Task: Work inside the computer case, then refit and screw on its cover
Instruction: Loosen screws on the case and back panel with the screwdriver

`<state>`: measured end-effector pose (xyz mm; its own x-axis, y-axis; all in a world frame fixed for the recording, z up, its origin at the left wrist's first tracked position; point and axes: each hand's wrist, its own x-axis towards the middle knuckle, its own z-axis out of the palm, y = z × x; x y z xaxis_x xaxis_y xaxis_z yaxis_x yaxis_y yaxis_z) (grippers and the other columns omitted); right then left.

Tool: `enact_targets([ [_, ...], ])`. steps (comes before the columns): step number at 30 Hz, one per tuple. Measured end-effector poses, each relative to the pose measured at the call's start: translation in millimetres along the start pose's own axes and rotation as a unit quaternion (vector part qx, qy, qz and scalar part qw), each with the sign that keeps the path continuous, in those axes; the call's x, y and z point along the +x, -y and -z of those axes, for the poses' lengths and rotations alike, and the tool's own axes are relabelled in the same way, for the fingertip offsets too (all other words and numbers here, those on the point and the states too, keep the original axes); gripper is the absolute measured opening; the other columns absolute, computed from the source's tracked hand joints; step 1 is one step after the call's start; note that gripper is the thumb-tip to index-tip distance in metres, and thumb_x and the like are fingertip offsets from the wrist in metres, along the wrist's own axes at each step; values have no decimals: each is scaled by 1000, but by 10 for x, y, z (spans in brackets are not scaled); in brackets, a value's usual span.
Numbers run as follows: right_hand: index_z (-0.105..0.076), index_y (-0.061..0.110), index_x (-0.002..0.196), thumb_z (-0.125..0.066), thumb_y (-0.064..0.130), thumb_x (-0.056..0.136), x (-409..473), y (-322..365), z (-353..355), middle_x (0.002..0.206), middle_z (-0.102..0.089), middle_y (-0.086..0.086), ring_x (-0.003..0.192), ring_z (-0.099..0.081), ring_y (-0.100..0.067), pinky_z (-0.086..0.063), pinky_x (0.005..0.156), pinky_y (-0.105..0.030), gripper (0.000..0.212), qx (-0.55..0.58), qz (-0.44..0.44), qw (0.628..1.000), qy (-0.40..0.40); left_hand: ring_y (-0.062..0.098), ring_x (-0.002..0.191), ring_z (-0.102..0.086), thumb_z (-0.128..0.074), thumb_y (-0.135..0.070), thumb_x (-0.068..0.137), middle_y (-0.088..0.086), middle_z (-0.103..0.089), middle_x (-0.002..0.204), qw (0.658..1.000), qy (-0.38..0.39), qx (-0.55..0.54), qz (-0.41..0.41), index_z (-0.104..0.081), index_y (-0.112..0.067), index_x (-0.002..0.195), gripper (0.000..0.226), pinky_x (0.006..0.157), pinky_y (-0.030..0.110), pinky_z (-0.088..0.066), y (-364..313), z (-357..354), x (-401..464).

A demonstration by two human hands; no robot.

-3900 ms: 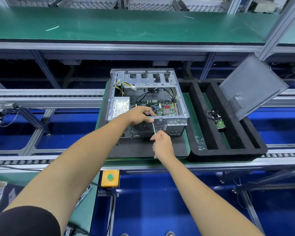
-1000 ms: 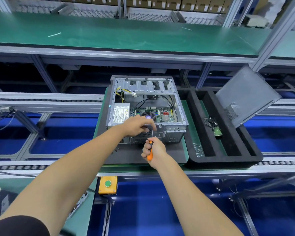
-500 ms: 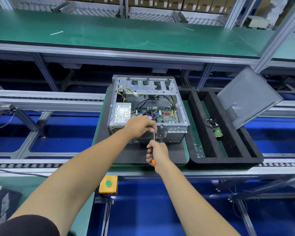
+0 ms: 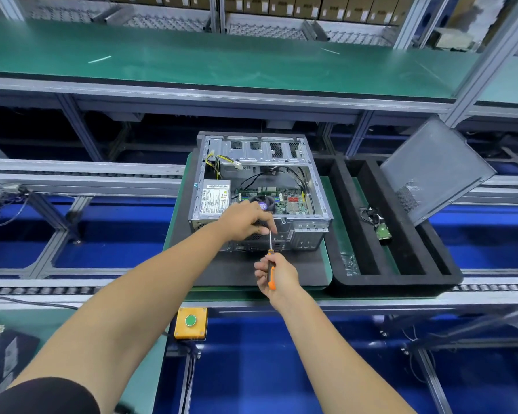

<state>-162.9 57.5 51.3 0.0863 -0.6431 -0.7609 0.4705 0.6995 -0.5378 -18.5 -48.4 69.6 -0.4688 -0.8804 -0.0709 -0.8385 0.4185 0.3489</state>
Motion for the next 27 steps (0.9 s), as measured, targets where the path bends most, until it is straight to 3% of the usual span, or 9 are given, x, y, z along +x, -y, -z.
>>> enact_targets([
  [4,-61,10,85,-52,13,96,19,23,46,58,-61,2,43,-46,-9,-31,38,-17,15,21,-14,1000,2,21,96,-52,-64,-50,93,-3,-56,97,999,-38,24,25,-68,-51,99,7,80,37,-38,-34,-78,5],
  [8,-52,10,82,-62,8,90,41,-34,89,65,-55,-7,40,-43,-14,-34,40,-23,12,-81,113,986,-90,21,94,-53,-66,-49,92,-7,-49,89,998,-47,26,42,-70,-48,95,5,82,39,-42,-66,-76,21],
  [11,-53,5,84,-62,16,90,17,-139,120,62,-64,-7,39,-57,-19,-47,49,-32,16,-253,233,923,-171,20,94,-53,-67,-49,91,-10,-45,86,998,-44,20,47,-69,-49,94,3,82,39,-42,-68,-74,27],
  [13,-59,10,80,-61,26,92,12,-130,130,55,-66,-2,40,-63,-18,-50,55,-32,20,-335,251,882,-216,18,94,-52,-68,-49,91,-10,-47,88,998,-36,9,41,-69,-51,96,5,82,37,-40,-56,-75,25],
  [15,-59,7,77,-60,20,95,33,-113,99,54,-62,-7,38,-59,-19,-47,48,-29,23,-252,214,931,-153,15,95,-51,-68,-49,92,-9,-53,94,999,-25,-7,28,-69,-54,100,11,82,36,-40,-33,-41,9],
  [17,-55,6,76,-59,12,96,34,-78,40,55,-53,-7,37,-49,-16,-37,39,-22,21,-83,104,989,-60,15,97,-51,-68,-48,92,-7,-57,100,1000,-8,-12,16,-68,-56,104,15,84,36,-41,-7,-3,1],
  [19,-55,8,79,-56,15,99,44,-37,2,54,-51,-3,38,-45,-13,-33,36,-18,22,23,7,1000,6,17,98,-52,-68,-47,93,-4,-58,101,1000,-2,-9,16,-68,-56,104,14,85,37,-41,-15,7,-6],
  [22,-57,7,81,-51,22,102,75,-11,18,53,-52,-1,39,-44,-11,-32,35,-17,26,38,-26,999,26,19,98,-52,-68,-48,92,-4,-55,98,999,-20,-1,35,-68,-55,98,9,85,39,-42,-52,-21,10],
  [27,-61,10,77,-58,17,90,71,-124,-3,55,-56,0,39,-41,-13,-30,38,-18,15,-35,27,998,-44,18,99,-50,-71,-47,90,-5,-56,99,999,-12,-16,39,-69,-52,94,7,87,40,-42,-47,-9,6],
])
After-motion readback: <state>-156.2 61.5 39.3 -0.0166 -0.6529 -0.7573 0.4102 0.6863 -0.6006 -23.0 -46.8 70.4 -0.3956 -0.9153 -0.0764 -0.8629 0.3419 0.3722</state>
